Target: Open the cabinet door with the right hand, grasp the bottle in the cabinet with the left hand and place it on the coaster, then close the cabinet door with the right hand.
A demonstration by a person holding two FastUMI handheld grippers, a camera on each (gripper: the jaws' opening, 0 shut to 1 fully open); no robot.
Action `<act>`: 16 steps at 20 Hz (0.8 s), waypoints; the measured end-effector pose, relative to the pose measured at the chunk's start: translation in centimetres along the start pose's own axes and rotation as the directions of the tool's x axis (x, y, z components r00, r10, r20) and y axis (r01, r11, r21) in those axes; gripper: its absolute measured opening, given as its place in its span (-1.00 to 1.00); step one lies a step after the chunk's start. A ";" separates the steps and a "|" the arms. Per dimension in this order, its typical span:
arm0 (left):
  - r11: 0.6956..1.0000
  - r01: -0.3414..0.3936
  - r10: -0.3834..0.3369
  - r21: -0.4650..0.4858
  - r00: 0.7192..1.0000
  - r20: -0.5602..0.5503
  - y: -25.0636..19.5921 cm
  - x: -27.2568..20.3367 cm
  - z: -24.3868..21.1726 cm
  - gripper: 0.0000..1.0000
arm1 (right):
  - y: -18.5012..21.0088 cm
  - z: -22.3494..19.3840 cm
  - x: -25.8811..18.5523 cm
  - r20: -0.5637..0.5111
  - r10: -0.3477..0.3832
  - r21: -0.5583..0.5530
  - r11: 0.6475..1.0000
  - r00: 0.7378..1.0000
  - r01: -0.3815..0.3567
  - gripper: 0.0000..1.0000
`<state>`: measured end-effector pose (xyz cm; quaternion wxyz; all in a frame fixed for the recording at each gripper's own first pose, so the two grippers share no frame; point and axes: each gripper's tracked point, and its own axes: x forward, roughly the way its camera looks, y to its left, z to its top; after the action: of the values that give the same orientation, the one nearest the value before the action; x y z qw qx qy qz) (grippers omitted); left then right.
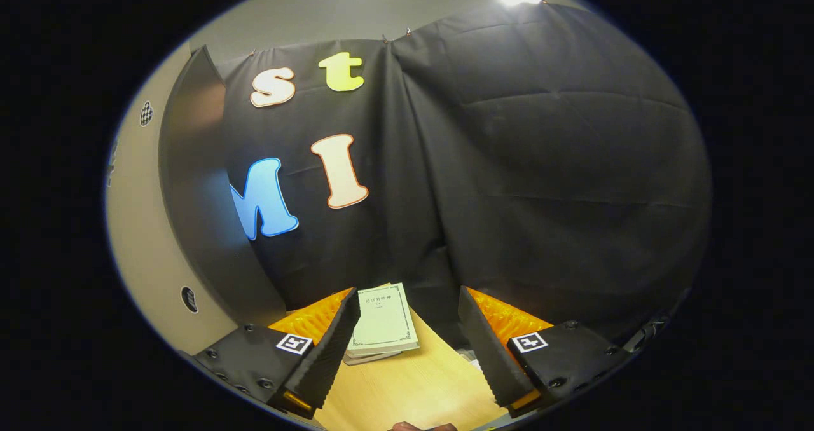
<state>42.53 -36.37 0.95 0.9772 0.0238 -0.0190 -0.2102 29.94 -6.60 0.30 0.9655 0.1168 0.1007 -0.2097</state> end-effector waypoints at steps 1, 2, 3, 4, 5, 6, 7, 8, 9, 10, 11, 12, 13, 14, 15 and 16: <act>1.000 0.001 -0.001 0.001 1.000 -0.002 -0.2 0.0 0.1 0.45 | 0.1 -0.1 0.1 -0.003 0.002 0.000 1.000 1.000 -0.002 0.96; 1.000 0.001 -0.001 0.001 1.000 -0.005 -0.2 -0.1 0.0 0.46 | 0.2 0.0 0.1 -0.004 0.006 0.000 1.000 1.000 -0.006 0.96; 1.000 0.008 -0.009 -0.006 1.000 -0.005 -0.5 -0.3 0.0 0.45 | 0.3 -0.1 0.1 -0.003 0.011 0.000 1.000 1.000 -0.011 0.96; 1.000 0.013 -0.013 -0.015 1.000 -0.002 -0.6 -0.6 0.1 0.45 | 0.3 0.0 0.1 -0.002 0.015 -0.003 1.000 1.000 -0.015 0.96; 1.000 0.017 -0.017 -0.023 1.000 0.001 -0.7 -0.8 0.1 0.45 | 0.3 0.1 0.2 0.000 0.018 -0.007 1.000 1.000 -0.018 0.96; 0.999 0.027 -0.027 -0.028 1.000 0.005 -0.9 -1.3 0.3 0.43 | 0.2 0.1 0.3 0.000 0.022 -0.011 1.000 1.000 -0.022 0.96; 0.999 0.031 -0.031 -0.026 0.999 0.011 -1.0 -1.9 0.5 0.42 | 0.3 0.1 0.2 0.000 0.026 -0.011 1.000 1.000 -0.026 0.96; 0.999 0.034 -0.033 -0.019 0.999 0.022 -1.1 -2.5 0.9 0.43 | 0.4 0.2 0.1 0.001 0.031 -0.008 0.999 1.000 -0.031 0.96; 0.999 0.045 -0.045 -0.014 0.998 0.036 -1.3 -3.4 1.3 0.42 | 0.5 0.2 -0.3 0.002 0.037 -0.005 0.999 0.999 -0.037 0.96; 0.999 0.049 -0.048 -0.013 0.997 0.055 -1.4 -4.5 1.9 0.41 | 0.6 0.2 -0.6 0.002 0.043 -0.001 0.999 0.999 -0.043 0.95; 0.998 0.059 -0.058 -0.013 0.996 0.071 -1.4 -5.7 2.4 0.42 | 0.8 0.0 -0.9 0.002 0.049 0.001 0.999 0.999 -0.049 0.95; 0.998 0.069 -0.068 -0.013 0.994 0.087 -1.5 -6.9 2.8 0.41 | 1.0 0.1 -1.1 0.001 0.056 0.003 0.998 0.998 -0.056 0.95; 0.997 0.078 -0.076 -0.011 0.992 0.102 -1.3 -8.2 3.3 0.41 | 1.3 -0.1 -1.5 -0.001 0.065 0.003 0.998 0.998 -0.065 0.96; 0.997 0.082 -0.081 -0.003 0.990 0.115 -1.1 -9.5 3.6 0.41 | 1.7 -0.3 -1.9 -0.010 0.084 -0.001 0.996 0.996 -0.084 0.95; 0.997 0.083 -0.083 0.008 0.989 0.122 -0.8 -11.0 3.8 0.40 | 2.1 -0.6 -2.4 -0.019 0.094 -0.013 0.995 0.995 -0.094 0.95; 0.997 0.080 -0.082 0.018 0.989 0.127 -0.4 -12.5 4.0 0.39 | 2.1 -0.6 -2.8 -0.018 0.090 -0.029 0.995 0.996 -0.091 0.96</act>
<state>30.75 -31.75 4.55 0.9644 0.0171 -0.0817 -0.2508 28.25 -3.49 0.84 0.9748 0.1084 0.1064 -0.1633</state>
